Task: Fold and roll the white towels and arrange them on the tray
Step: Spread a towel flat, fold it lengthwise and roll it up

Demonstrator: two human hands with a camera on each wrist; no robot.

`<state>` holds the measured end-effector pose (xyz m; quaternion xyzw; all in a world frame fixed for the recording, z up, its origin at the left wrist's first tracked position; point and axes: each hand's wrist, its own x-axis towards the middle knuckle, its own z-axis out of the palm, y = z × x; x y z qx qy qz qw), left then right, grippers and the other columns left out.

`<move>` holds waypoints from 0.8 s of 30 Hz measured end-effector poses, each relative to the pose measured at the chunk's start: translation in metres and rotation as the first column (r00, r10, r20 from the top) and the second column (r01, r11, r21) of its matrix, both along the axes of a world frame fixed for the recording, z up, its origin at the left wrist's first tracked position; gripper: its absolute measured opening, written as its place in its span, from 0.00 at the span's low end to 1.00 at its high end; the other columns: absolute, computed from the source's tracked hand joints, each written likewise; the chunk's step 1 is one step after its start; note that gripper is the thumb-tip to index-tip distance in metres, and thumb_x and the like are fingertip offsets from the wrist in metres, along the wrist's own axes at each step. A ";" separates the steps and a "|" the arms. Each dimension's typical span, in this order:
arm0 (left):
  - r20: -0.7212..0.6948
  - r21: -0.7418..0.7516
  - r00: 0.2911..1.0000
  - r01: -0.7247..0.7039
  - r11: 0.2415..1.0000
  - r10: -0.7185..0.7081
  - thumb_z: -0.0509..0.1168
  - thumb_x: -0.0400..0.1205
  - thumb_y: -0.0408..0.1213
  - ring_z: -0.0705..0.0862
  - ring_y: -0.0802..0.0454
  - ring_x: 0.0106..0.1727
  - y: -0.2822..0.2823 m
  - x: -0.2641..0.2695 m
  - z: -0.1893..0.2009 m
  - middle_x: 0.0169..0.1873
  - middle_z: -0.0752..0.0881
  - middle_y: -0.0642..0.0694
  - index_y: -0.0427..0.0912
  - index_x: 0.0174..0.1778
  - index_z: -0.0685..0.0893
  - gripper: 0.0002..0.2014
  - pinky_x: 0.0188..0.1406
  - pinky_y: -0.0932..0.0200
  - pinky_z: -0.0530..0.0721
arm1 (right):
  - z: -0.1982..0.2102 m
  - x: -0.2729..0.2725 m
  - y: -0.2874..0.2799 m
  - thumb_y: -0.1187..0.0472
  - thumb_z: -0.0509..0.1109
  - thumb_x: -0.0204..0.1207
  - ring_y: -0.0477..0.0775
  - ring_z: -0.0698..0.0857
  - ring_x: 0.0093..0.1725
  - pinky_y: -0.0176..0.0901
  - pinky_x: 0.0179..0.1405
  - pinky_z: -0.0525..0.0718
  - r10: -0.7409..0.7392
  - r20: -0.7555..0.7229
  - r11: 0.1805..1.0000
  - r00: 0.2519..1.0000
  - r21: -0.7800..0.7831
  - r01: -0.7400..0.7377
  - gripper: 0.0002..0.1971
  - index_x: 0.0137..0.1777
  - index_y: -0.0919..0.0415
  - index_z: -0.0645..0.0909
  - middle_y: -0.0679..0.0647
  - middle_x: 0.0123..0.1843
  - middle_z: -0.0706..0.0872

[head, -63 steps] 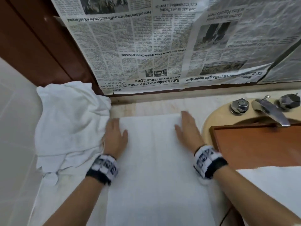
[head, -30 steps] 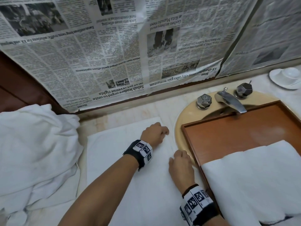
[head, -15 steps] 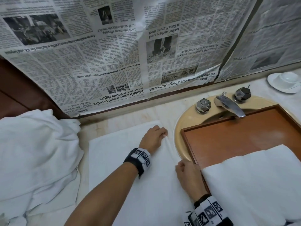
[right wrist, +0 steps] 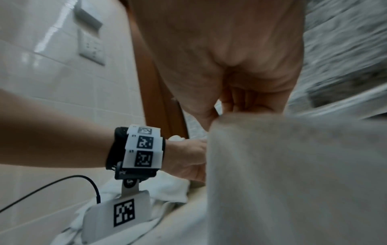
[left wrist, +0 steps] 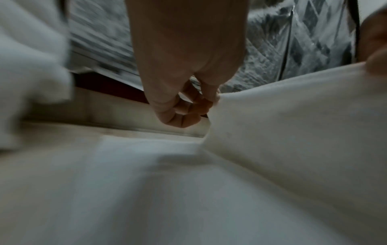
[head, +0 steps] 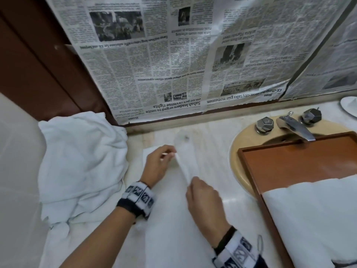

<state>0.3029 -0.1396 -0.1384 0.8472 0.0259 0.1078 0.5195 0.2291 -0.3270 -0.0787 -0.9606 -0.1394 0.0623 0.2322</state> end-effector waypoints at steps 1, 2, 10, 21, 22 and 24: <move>-0.021 0.004 0.999 -0.046 0.999 0.047 0.68 0.85 0.37 0.87 0.56 0.47 0.020 -0.012 -0.003 0.49 0.89 0.57 0.49 0.49 0.86 0.03 0.50 0.62 0.84 | 0.001 -0.003 0.021 0.65 0.80 0.66 0.56 0.83 0.23 0.41 0.19 0.69 0.044 0.008 0.999 0.999 -0.030 -0.044 0.12 0.38 0.58 0.78 0.53 0.30 0.83; -0.048 0.018 0.995 -0.082 0.996 0.083 0.67 0.85 0.36 0.87 0.57 0.47 0.038 -0.024 -0.007 0.49 0.89 0.58 0.50 0.49 0.86 0.04 0.49 0.62 0.84 | -0.001 -0.008 0.040 0.65 0.81 0.64 0.55 0.84 0.24 0.40 0.19 0.69 0.077 0.002 0.995 0.997 -0.058 -0.077 0.12 0.39 0.58 0.79 0.53 0.31 0.84; -0.309 0.108 0.910 -0.256 0.961 0.277 0.71 0.81 0.45 0.85 0.64 0.41 0.066 -0.054 -0.036 0.40 0.89 0.56 0.51 0.47 0.86 0.03 0.47 0.66 0.81 | -0.047 -0.027 0.107 0.67 0.54 0.84 0.64 0.81 0.48 0.48 0.34 0.66 0.150 -0.268 0.979 0.952 -0.094 -0.181 0.06 0.56 0.61 0.71 0.62 0.57 0.83; -0.230 0.330 0.945 -0.147 0.932 0.230 0.63 0.86 0.33 0.73 0.40 0.76 0.073 -0.085 -0.049 0.75 0.77 0.38 0.34 0.77 0.74 0.22 0.77 0.56 0.62 | -0.059 -0.015 0.042 0.47 0.51 0.84 0.56 0.80 0.59 0.51 0.59 0.80 0.354 -0.170 0.927 0.920 0.190 -0.322 0.25 0.61 0.63 0.84 0.57 0.59 0.84; -0.225 0.368 0.945 -0.144 0.919 0.239 0.61 0.86 0.38 0.72 0.39 0.78 0.071 -0.087 -0.053 0.76 0.75 0.38 0.34 0.77 0.74 0.23 0.78 0.54 0.61 | -0.064 -0.002 0.037 0.45 0.48 0.84 0.58 0.80 0.63 0.52 0.63 0.80 0.339 -0.094 0.935 0.936 0.147 -0.324 0.28 0.65 0.63 0.82 0.58 0.63 0.84; -0.219 0.518 0.950 -0.080 0.852 0.222 0.54 0.84 0.51 0.70 0.38 0.79 0.064 -0.086 -0.060 0.79 0.73 0.40 0.40 0.79 0.74 0.28 0.78 0.44 0.64 | -0.076 0.029 0.038 0.46 0.47 0.84 0.63 0.77 0.74 0.56 0.72 0.76 0.374 0.003 0.927 0.927 0.010 -0.374 0.31 0.74 0.64 0.77 0.60 0.74 0.80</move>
